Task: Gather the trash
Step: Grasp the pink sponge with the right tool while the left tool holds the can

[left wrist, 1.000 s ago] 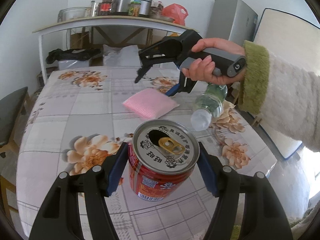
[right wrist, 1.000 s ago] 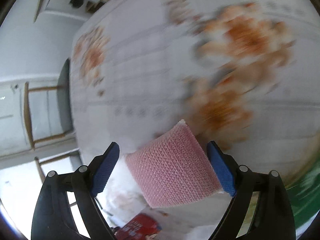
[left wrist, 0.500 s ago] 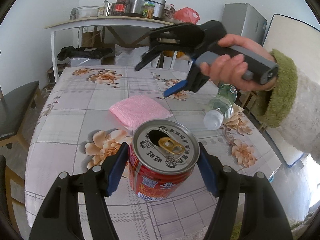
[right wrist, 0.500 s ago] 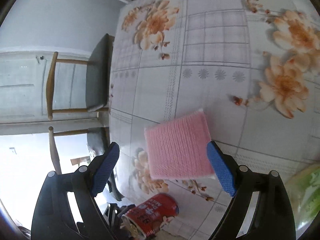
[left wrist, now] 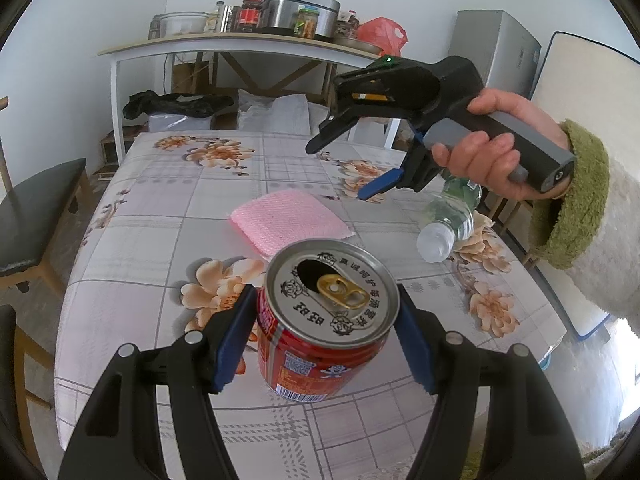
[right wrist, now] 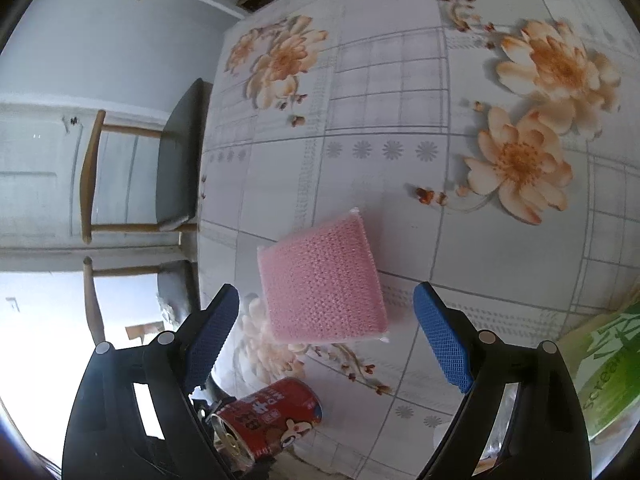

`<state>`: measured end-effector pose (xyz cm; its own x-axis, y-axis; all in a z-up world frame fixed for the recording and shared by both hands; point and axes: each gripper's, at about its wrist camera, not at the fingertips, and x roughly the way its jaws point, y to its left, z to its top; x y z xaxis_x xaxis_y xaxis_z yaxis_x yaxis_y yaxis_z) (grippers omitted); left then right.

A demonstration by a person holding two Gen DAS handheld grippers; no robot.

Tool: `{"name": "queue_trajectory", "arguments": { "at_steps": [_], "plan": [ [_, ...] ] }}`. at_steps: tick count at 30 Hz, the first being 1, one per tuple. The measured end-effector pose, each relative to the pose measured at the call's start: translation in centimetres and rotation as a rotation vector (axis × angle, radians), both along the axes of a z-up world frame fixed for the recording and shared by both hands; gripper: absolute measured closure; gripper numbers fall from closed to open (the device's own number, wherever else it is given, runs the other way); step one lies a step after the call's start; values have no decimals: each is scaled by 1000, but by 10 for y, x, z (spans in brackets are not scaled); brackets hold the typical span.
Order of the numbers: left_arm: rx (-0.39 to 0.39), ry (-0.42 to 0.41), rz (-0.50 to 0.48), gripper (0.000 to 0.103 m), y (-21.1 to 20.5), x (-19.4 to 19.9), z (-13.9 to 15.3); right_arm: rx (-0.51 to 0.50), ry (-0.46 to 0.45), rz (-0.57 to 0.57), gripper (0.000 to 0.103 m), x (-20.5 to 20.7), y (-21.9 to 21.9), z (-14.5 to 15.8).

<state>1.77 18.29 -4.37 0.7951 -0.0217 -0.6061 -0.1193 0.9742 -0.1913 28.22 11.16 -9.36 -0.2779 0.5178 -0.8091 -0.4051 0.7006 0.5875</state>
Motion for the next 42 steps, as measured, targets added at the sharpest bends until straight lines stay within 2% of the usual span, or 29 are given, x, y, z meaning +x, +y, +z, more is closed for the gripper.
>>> {"name": "queue_trajectory", "arguments": {
  "at_steps": [15, 23, 33, 36, 38, 41, 42],
  "plan": [
    [7, 1, 51, 38, 11, -6, 1, -40, 37, -46, 18, -1, -14, -20],
    [6, 0, 68, 38, 14, -7, 1, -40, 126, -13, 18, -21, -6, -34],
    [8, -2, 69, 38, 14, -9, 0, -7, 244, 85, 18, -58, 8, -43],
    [8, -1, 68, 38, 14, -8, 0, -7, 214, 143, 18, -64, 13, -35],
    [8, -2, 70, 38, 14, -9, 0, -24, 152, 207, 18, -66, 17, -23],
    [6, -4, 69, 38, 14, -9, 1, -35, 37, 333, 18, -74, 22, -2],
    [7, -4, 69, 38, 14, -9, 1, -45, -38, 360, 18, -75, 23, 8]
  ]
}}
